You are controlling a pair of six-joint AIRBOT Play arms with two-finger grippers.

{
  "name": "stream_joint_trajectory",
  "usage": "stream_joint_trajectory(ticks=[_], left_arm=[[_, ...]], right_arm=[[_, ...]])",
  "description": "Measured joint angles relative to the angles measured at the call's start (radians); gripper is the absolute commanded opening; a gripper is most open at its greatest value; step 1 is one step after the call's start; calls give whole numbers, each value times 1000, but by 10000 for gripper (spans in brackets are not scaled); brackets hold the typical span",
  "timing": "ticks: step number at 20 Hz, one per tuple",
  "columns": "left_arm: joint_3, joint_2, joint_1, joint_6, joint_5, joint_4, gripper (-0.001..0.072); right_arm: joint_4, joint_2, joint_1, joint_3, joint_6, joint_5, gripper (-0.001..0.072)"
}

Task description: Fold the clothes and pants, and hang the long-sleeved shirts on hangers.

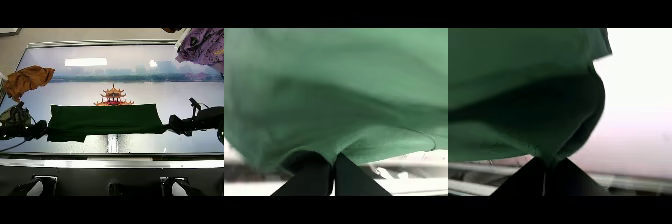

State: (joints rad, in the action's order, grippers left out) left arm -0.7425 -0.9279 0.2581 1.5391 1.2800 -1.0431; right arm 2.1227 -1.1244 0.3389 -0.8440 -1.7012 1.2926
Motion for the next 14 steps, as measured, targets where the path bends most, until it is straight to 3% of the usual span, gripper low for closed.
stream_joint_trajectory(ticks=[6,11,12,13,14], left_arm=[[-199,-322,-13,-64,-82,47,14],[-372,-544,-42,-92,-106,56,15],[-397,-581,-48,-93,-109,57,15],[-417,-611,-55,-96,-110,57,20],[-433,-637,-60,-97,-113,58,87]], right_arm=[[54,-219,-71,-106,-49,-172,29],[55,-358,-135,-180,-25,-295,30],[56,-379,-143,-190,-20,-310,56],[59,-397,-149,-197,-18,-322,146],[60,-410,-153,-201,-14,-330,285]])
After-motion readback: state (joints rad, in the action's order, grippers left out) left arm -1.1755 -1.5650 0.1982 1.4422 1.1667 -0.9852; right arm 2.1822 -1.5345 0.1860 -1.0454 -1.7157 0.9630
